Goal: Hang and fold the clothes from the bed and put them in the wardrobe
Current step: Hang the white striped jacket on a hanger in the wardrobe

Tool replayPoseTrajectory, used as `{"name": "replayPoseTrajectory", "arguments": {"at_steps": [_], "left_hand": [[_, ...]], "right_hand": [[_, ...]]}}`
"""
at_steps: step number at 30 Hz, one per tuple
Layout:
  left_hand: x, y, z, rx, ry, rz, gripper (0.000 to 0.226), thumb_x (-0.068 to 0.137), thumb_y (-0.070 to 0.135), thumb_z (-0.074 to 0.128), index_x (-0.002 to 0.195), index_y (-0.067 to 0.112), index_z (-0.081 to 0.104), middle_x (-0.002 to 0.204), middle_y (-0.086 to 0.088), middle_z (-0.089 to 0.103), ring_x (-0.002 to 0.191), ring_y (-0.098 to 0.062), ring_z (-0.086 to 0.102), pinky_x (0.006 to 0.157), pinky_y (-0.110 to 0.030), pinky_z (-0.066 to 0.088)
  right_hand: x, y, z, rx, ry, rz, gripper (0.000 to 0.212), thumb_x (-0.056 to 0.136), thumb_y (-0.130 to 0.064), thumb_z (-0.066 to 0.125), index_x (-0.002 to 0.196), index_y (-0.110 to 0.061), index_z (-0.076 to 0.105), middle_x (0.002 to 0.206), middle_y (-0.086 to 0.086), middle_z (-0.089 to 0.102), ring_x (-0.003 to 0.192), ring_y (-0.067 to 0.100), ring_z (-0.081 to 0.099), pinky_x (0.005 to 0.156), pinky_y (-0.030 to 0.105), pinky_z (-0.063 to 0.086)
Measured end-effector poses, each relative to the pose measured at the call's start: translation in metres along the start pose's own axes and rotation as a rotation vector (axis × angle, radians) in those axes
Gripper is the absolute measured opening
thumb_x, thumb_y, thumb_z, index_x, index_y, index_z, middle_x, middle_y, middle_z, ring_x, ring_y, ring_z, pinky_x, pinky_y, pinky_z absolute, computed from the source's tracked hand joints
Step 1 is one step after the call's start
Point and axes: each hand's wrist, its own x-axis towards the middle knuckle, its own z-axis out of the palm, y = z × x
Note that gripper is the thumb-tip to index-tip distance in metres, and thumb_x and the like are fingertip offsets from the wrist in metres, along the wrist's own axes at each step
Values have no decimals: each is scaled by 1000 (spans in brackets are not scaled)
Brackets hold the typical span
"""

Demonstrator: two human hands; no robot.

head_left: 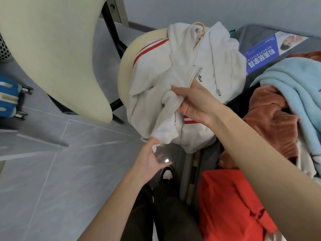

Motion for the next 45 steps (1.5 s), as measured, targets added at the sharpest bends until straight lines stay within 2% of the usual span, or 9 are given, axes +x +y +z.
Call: {"name": "replayPoseTrajectory", "arguments": {"at_steps": [3, 7, 9, 15, 18, 27, 34, 40, 45], "left_hand": [[2, 7, -3, -311, -354, -128, 96, 49, 40, 86, 134, 14, 48, 141, -28, 38, 131, -47, 34, 99, -68, 35], [5, 15, 20, -636, -325, -116, 81, 70, 31, 81, 139, 9, 46, 128, -24, 57, 116, -37, 58, 94, -48, 51], [11, 23, 34, -511, -160, 11, 62, 76, 1, 68, 135, 5, 49, 107, -15, 70, 91, -23, 71, 70, -31, 59], [8, 73, 53, -245, -6, 395, 43, 74, -6, 69, 109, 18, 61, 123, -11, 61, 105, -20, 66, 84, -29, 56], [15, 76, 47, -138, 153, 485, 38, 83, -9, 62, 110, 19, 61, 135, -10, 53, 120, -21, 56, 101, -35, 47], [35, 43, 8, 334, 100, 463, 34, 88, -1, 62, 103, 28, 70, 120, 8, 63, 113, -5, 57, 99, -25, 46], [32, 38, 12, 724, 111, 690, 40, 93, -3, 51, 107, 31, 67, 68, 26, 62, 45, 3, 41, 48, -5, 35], [25, 33, 39, 1003, -7, 762, 39, 95, -4, 45, 112, 20, 70, 108, 17, 65, 102, 2, 60, 87, -4, 40], [18, 43, 52, 917, -142, 610, 29, 92, 18, 54, 95, 42, 70, 96, 33, 67, 97, 18, 57, 75, 3, 39]], "right_hand": [[10, -12, 13, 59, -31, 29, 41, 99, 0, 42, 137, -14, 43, 107, 9, 66, 82, 20, 70, 68, 34, 60], [25, -20, 23, 75, -42, 91, 37, 100, -4, 43, 133, -20, 46, 118, 10, 64, 92, 23, 67, 78, 37, 57], [35, -26, 25, -7, -29, 58, 30, 99, -5, 45, 125, -20, 49, 114, 9, 65, 94, 23, 67, 79, 37, 57], [71, -34, 13, -323, 220, -89, 22, 102, -35, 40, 113, -22, 53, 88, 1, 56, 63, 12, 46, 57, 26, 41], [71, 6, -19, -887, 516, -60, 40, 103, -38, 29, 107, -17, 63, 98, 2, 62, 81, 19, 54, 77, 34, 45], [33, 112, -77, -1761, 540, -117, 24, 96, -17, 50, 116, -5, 49, 112, 11, 57, 101, 25, 55, 76, 28, 40], [2, 60, -78, -1345, 468, -162, 10, 94, -14, 48, 89, -12, 40, 65, -1, 46, 57, 15, 44, 46, 21, 29], [-37, 24, -50, -893, 470, -368, 27, 93, -25, 56, 77, -15, 37, 55, -2, 33, 50, 11, 32, 46, 29, 29], [-25, -16, -33, -607, 480, -485, 26, 92, -22, 63, 75, -13, 45, 57, 8, 33, 49, 16, 28, 43, 23, 24]]}}
